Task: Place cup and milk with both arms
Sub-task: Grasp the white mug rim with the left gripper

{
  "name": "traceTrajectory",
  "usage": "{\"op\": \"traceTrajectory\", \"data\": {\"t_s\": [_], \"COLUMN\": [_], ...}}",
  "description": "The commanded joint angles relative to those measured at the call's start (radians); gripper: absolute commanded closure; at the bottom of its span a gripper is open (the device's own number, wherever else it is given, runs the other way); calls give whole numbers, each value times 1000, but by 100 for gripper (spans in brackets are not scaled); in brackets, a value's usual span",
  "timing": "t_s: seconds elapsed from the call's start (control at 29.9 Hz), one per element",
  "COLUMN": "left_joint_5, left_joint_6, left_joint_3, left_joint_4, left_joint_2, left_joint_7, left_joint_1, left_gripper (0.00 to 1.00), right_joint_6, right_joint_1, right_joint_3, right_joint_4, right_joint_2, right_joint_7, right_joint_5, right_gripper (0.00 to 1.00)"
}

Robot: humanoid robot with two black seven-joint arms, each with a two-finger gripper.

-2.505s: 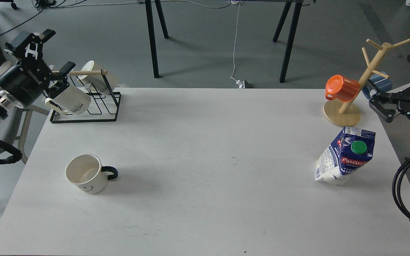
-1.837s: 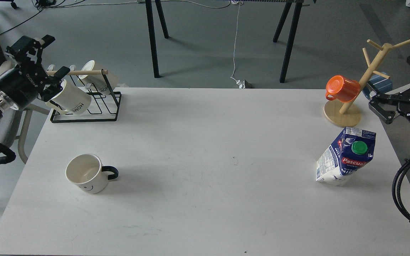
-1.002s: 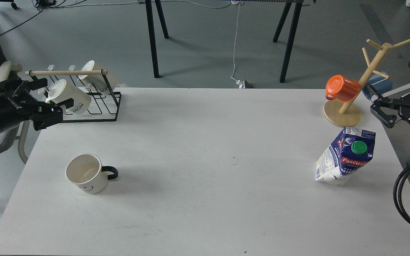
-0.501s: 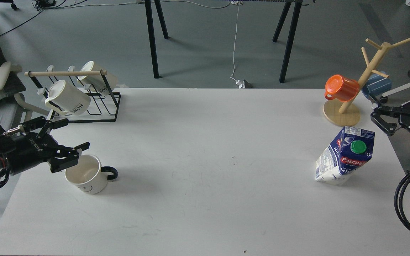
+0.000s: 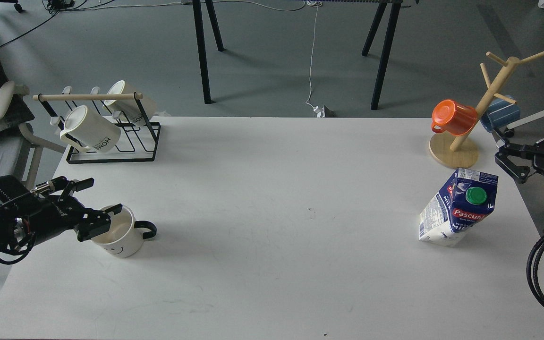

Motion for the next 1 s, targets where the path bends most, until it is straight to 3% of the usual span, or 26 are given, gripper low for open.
{"op": "traceTrajectory", "data": {"t_s": [0.0,0.77,0.9,0.97], "left_joint_5": [0,0,0,2], "left_joint_6": [-1,-168,-176,-176], "left_joint_3": [49,201,202,204], "left_joint_4": [3,5,5,5], "left_joint_2": [-1,6,6,6], "left_joint_7": [0,0,0,0], "left_joint_1": [-22,-159,-159,-157], "left_gripper": [4,7,14,22], "right_joint_6": [0,0,0,0], "right_joint_1": [-13,-67,-69,-73], "right_joint_3": [5,45,46,48], "right_joint_4": [2,28,28,29], "right_joint_2": [0,0,0,0], "right_joint_7": [0,2,2,2], "right_joint_5": [0,0,1,0], "right_gripper": [1,1,1,1]}}
